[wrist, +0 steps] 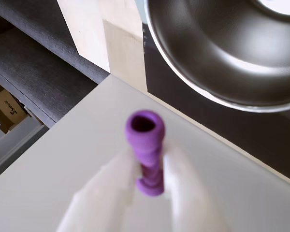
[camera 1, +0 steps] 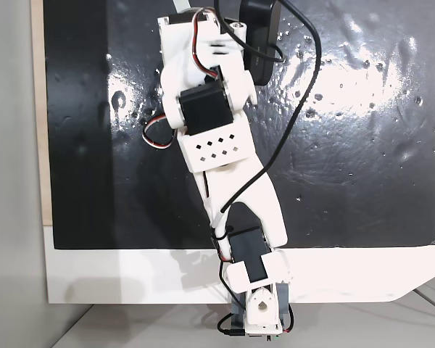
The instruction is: Grasp a pengrip and put it in the cup.
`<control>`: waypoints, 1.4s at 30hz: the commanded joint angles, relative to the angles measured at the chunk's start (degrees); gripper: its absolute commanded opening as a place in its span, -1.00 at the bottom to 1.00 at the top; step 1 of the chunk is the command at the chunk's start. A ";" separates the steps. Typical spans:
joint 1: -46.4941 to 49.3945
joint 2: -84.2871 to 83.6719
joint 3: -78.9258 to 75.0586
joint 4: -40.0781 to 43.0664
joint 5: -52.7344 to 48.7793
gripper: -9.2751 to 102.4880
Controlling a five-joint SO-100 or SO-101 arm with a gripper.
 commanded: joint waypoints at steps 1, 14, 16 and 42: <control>0.00 1.23 -7.03 1.41 0.26 -0.83; -0.44 -3.43 -19.07 10.46 0.35 -0.16; -0.44 -3.43 -19.07 10.63 0.53 -0.16; -1.32 -1.76 -18.63 11.51 0.79 -0.19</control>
